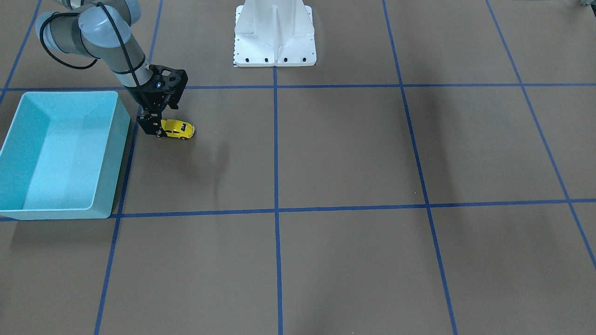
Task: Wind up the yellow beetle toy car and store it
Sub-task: 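Lower the right gripper over the car and close on its body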
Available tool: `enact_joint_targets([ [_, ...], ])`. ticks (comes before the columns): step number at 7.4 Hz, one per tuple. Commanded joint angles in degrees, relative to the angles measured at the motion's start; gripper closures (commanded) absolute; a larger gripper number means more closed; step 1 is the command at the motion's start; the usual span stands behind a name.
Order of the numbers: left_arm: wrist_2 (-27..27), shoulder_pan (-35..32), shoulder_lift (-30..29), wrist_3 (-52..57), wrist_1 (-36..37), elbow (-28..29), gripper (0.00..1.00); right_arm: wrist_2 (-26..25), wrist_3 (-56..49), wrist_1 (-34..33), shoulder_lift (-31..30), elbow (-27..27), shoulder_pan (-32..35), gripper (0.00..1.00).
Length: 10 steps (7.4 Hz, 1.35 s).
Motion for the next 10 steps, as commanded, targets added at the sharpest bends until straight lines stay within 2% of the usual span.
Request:
enact_joint_targets([
  [1,-1.1,0.1,1.0,0.0,-0.1,-0.4,0.0,-0.2,0.0,0.4,1.6,-2.1,-0.4,0.0],
  [3,-1.0,0.0,1.1,0.1,-0.2,-0.5,0.0,-0.2,0.0,0.4,2.1,-3.3,-0.4,0.0],
  [4,-1.1,-0.1,1.1,0.2,-0.2,-0.4,0.0,-0.2,0.0,0.3,2.1,-3.3,-0.3,0.06],
  [5,-1.2,-0.1,1.1,0.2,-0.2,-0.5,0.0,-0.2,0.0,0.3,2.0,-3.3,-0.3,0.26],
  [7,-1.3,-0.1,1.4,0.3,-0.1,-0.5,0.0,-0.2,0.1,0.4,2.0,-3.0,-0.3,0.97],
  [8,-1.4,-0.1,1.5,0.3,-0.2,-0.5,0.0,-0.2,0.3,0.4,2.0,-2.6,-0.3,1.0],
  [10,-1.4,-0.2,1.5,0.3,-0.3,-0.5,0.0,0.9,2.4,-1.7,2.1,3.1,1.4,1.0],
])
